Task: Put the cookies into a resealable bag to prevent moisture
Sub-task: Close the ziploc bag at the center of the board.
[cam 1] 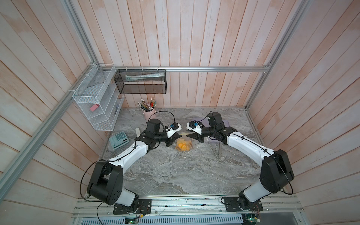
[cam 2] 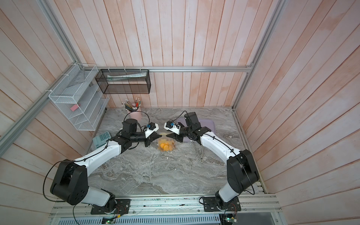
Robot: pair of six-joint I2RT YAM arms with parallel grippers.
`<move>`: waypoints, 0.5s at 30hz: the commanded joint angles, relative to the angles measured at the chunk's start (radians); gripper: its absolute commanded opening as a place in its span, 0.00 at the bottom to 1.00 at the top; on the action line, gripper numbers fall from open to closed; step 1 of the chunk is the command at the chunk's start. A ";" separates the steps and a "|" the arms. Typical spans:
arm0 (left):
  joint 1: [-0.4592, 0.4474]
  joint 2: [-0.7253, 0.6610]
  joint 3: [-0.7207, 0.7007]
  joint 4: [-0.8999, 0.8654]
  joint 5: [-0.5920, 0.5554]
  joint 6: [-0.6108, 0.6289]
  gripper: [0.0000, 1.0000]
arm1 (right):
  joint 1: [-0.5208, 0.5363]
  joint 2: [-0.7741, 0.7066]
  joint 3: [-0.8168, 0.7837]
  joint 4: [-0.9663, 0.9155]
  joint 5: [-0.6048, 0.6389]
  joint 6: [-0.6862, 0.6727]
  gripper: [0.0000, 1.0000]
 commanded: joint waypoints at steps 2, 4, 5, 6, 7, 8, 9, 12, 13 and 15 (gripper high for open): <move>0.001 0.023 0.050 -0.059 0.060 0.026 0.00 | 0.007 0.000 0.000 0.079 -0.032 0.016 0.55; 0.001 0.028 0.050 -0.055 0.059 0.026 0.00 | 0.010 0.029 0.032 0.033 -0.041 -0.014 0.35; 0.002 0.028 0.048 -0.047 0.060 0.024 0.00 | 0.014 0.049 0.058 -0.008 -0.041 -0.033 0.27; 0.003 0.028 0.048 -0.044 0.059 0.022 0.00 | 0.014 0.065 0.075 -0.039 -0.043 -0.037 0.22; 0.005 0.028 0.051 -0.043 0.062 0.021 0.00 | 0.014 0.076 0.086 -0.066 -0.047 -0.051 0.17; 0.008 0.028 0.055 -0.043 0.068 0.020 0.00 | 0.016 0.083 0.094 -0.095 -0.053 -0.073 0.09; 0.013 0.028 0.059 -0.042 0.073 0.019 0.00 | 0.020 0.086 0.096 -0.116 -0.054 -0.102 0.00; 0.031 0.030 0.065 -0.046 0.079 0.020 0.00 | 0.018 0.074 0.085 -0.129 -0.031 -0.115 0.00; 0.036 0.030 0.070 -0.056 0.080 0.025 0.00 | 0.019 0.073 0.086 -0.135 -0.015 -0.109 0.00; 0.040 0.033 0.084 -0.092 0.087 0.049 0.00 | 0.016 0.061 0.075 -0.142 0.006 -0.119 0.38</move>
